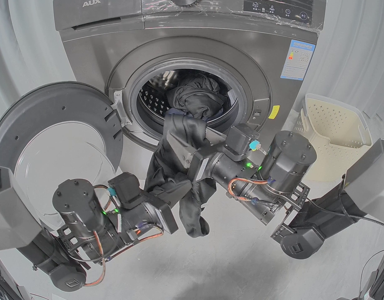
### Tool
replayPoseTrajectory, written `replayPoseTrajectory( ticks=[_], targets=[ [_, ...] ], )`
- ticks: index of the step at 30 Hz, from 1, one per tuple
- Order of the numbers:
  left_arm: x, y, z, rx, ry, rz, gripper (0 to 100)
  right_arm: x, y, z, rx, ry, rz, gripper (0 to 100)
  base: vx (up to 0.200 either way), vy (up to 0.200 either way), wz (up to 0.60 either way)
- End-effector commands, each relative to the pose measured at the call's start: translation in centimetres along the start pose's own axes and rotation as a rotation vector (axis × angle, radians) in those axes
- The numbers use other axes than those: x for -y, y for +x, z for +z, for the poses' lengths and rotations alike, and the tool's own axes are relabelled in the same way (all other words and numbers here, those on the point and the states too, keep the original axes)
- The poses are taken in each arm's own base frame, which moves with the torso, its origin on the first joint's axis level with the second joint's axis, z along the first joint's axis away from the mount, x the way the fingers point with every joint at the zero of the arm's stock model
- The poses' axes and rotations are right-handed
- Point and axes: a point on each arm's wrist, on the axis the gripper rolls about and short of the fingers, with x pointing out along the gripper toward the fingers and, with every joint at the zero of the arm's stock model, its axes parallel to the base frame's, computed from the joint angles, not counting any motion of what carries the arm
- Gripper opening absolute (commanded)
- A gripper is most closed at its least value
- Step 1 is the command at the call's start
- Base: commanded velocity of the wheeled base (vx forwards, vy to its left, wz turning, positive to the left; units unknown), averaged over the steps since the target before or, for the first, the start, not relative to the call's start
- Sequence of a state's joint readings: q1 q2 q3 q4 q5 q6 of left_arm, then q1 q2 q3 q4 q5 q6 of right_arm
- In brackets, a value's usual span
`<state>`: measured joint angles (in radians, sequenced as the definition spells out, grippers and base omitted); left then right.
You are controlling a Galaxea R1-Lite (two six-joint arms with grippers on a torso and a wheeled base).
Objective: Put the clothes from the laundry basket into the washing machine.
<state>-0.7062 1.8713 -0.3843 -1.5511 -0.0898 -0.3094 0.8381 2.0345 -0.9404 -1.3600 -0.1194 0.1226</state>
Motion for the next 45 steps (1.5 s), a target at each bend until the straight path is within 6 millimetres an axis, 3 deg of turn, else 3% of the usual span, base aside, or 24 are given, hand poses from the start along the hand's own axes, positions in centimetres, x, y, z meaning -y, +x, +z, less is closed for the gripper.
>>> replayPoseTrajectory(
  ticks=[1,9,20,25,36,45],
  targets=[
    [-0.1,-1.0,2.6,0.092,0.013,0.007,0,1.1,-0.9,-0.1,-0.031,-0.01,-0.03,100,0.0,0.0,0.0],
    [-2.2,0.4,4.4,0.181,0.021,0.077,0,2.4,-3.0,0.8,-0.063,-0.024,-0.067,100,0.0,0.0,0.0],
    [-2.3,0.6,5.6,0.231,0.027,0.073,0,3.9,-5.7,-2.9,-0.243,-0.044,-0.103,100,0.0,0.0,0.0],
    [-2.3,1.2,6.2,0.267,0.031,0.09,0,3.2,-6.0,-4.5,-0.298,-0.046,-0.077,100,0.0,0.0,0.0],
    [-2.5,2.1,6.8,0.318,0.026,0.137,0,-1.4,-6.0,-7.1,-0.327,-0.017,0.14,100,0.0,0.0,0.0],
    [-2.4,2.0,6.9,0.321,0.026,0.136,0,-2.8,-2.8,-7.6,-0.265,0.059,0.185,100,0.0,0.0,0.0]
  ],
)
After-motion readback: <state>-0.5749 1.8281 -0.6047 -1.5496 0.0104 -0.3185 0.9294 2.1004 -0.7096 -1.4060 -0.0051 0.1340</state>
